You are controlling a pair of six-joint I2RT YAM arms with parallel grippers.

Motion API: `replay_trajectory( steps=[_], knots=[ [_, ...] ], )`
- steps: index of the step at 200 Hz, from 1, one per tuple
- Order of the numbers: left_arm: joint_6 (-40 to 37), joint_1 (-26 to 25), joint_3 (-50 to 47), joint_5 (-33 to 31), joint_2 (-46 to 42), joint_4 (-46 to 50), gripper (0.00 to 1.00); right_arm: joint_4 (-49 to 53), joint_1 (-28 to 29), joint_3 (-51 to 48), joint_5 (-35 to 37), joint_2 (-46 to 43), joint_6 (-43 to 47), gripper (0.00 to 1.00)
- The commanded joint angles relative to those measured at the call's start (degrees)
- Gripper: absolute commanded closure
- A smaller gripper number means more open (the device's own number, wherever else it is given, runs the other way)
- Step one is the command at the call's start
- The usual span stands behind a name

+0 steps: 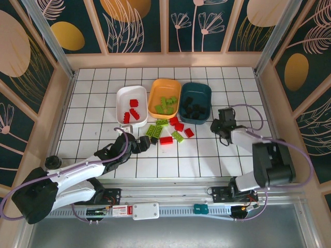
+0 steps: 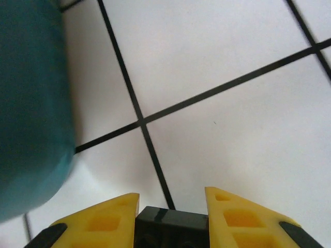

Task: Sort the legos into containers by color
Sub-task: Pick up the lego from the middle-right of the table, then place the lego in the container.

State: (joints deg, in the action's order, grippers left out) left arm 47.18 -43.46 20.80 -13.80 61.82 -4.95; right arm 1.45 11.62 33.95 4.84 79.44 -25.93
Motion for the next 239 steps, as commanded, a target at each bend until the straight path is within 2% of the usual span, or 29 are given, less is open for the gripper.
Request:
replay_trajectory(
  steps=[1,17,32,84,93,107,121,142,186,208,239],
  knots=[
    [-0.24,0.12,1.16,-0.89,-0.10,-0.27,0.01,2.77,0.54,-0.59,-1.44,-10.13,-0.96,0.77],
    [-0.49,0.05,1.69,-1.62,-0.64,0.65,0.01,4.26,1.95,1.69,-2.90,-14.96,-0.67,0.78],
    [-0.79,0.14,2.44,-2.17,-1.16,1.31,0.01,4.50,3.80,5.92,-3.70,-14.57,0.35,0.78],
    [-4.39,0.17,6.64,-0.98,0.51,3.97,0.01,-1.42,6.40,18.47,-6.39,4.37,3.33,0.76],
    [-5.23,0.13,7.38,0.00,1.61,4.12,0.01,-2.00,6.39,20.79,-6.74,7.97,4.14,0.68],
    [-6.80,0.19,8.86,1.48,4.13,4.42,0.02,-1.62,6.43,24.44,-8.38,12.37,5.75,0.42],
    [-8.40,0.06,10.68,3.42,7.64,5.26,0.10,-1.00,7.04,26.53,-7.41,14.40,6.36,0.34],
    [-9.42,-0.70,12.46,4.61,12.95,5.92,0.21,-1.47,7.83,25.32,-6.69,13.16,6.04,0.33],
    [-11.30,-4.71,15.24,1.97,21.68,6.53,0.24,-3.23,7.95,18.16,-6.25,7.19,4.37,0.32],
    [-12.16,-5.04,16.52,0.45,24.74,6.36,0.31,-3.72,7.97,15.87,-6.31,4.70,3.81,0.32],
    [-14.09,-5.05,18.58,-0.76,28.14,5.48,0.33,-3.75,7.96,14.94,-6.83,2.29,3.08,0.32]
  ],
)
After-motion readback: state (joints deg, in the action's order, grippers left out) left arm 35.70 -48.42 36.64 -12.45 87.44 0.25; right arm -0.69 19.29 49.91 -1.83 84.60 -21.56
